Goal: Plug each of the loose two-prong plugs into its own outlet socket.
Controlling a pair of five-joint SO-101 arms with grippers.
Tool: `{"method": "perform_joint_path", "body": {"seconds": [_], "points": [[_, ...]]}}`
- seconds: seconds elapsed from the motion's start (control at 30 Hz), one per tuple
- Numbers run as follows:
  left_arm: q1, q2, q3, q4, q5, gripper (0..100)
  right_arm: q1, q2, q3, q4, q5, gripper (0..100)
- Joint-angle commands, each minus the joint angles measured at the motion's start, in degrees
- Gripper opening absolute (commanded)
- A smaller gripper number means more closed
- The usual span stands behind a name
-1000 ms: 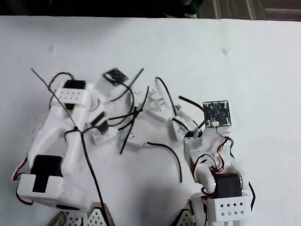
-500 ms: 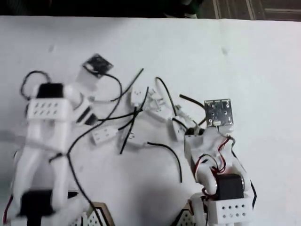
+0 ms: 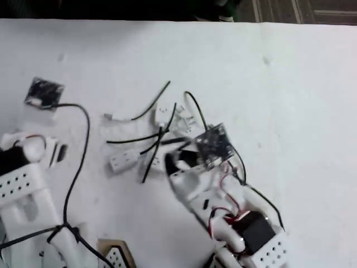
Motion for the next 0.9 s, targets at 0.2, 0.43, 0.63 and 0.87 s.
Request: {"method": "perform_joint_path", "body": {"seconds": [0.2, 0.43, 0.63, 0.87], "points": [[-8.3, -4.1, 8.5, -10.0, 0.7, 24, -8.8, 26.9, -4.0, -23.4, -0.6, 1.7], [-9.8, -3.8, 10.0, -12.0, 0.7, 24, -8.8, 49.4, -14.0, -31.2, -6.8, 1.7], [-9.4, -3.7, 10.6, -12.0, 0.7, 24, -8.8, 61.8, -20.6, -31.5, -9.4, 1.7], [-9.4, -3.7, 10.8, -12.0, 0.7, 24, -9.9, 69.2, -26.0, -31.5, -11.9, 1.7]]}}
